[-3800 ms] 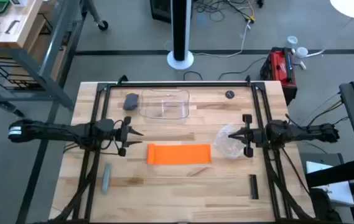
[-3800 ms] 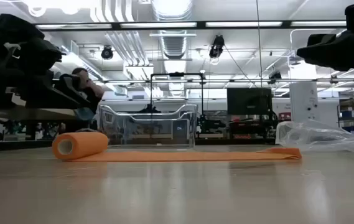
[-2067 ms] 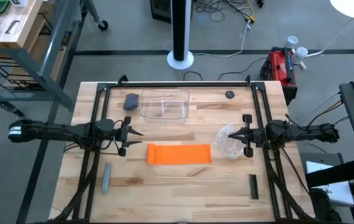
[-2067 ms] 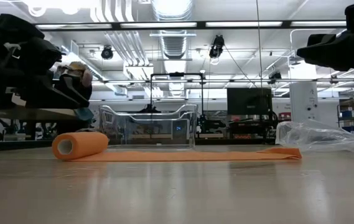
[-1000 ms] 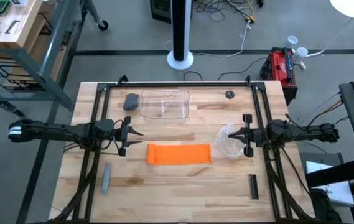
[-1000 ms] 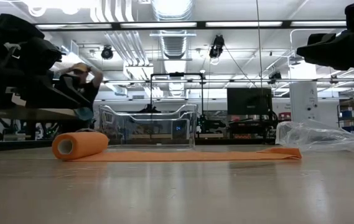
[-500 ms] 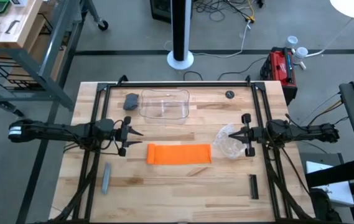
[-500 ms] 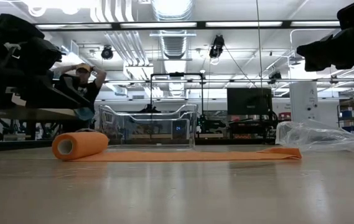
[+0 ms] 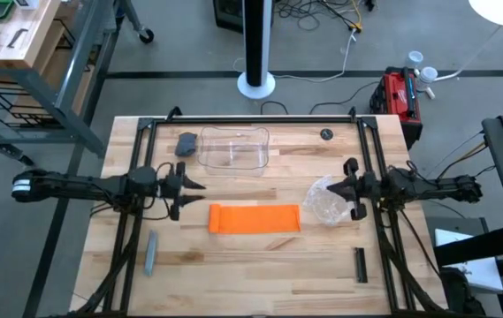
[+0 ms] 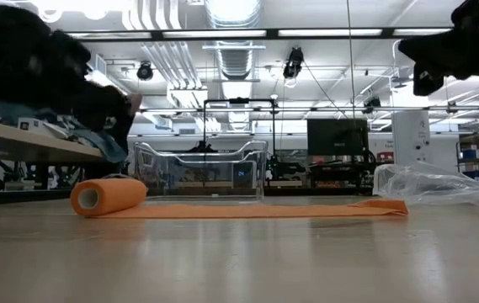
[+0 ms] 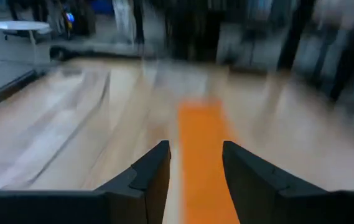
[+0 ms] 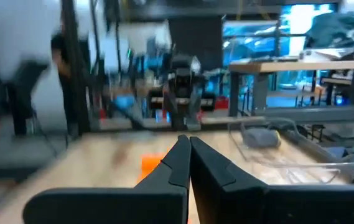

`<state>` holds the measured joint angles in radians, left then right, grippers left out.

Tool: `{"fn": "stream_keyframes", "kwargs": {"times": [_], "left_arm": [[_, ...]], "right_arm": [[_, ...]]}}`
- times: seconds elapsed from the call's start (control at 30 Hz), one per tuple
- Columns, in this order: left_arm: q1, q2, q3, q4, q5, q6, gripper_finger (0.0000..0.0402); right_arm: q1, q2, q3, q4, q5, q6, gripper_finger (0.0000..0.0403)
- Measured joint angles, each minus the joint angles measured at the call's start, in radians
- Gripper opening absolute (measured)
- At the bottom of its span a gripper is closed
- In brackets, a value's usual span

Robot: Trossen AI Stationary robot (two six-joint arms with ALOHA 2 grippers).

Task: Roll bandage
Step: Roll the orange bandage

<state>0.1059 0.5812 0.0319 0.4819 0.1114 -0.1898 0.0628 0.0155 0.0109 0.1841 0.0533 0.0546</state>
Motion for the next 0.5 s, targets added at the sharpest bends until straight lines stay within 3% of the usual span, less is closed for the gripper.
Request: {"fn": "stream_keyframes", "kwargs": {"times": [0.13,0.27,0.5], "left_arm": [[0.001,0.0,0.0,0.229,-0.05,-0.185,0.0139],[0.0,0.0,0.0,0.373,-0.049,-0.187,0.0139],[0.0,0.0,0.0,0.46,-0.049,-0.187,0.0139]], "right_arm": [[0.0,0.019,0.009,0.005,0.0,0.059,0.0002],[0.0,0.099,0.088,-0.012,0.0,0.077,0.0002],[0.0,0.359,0.33,-0.148,0.0,0.11,0.0002]]}}
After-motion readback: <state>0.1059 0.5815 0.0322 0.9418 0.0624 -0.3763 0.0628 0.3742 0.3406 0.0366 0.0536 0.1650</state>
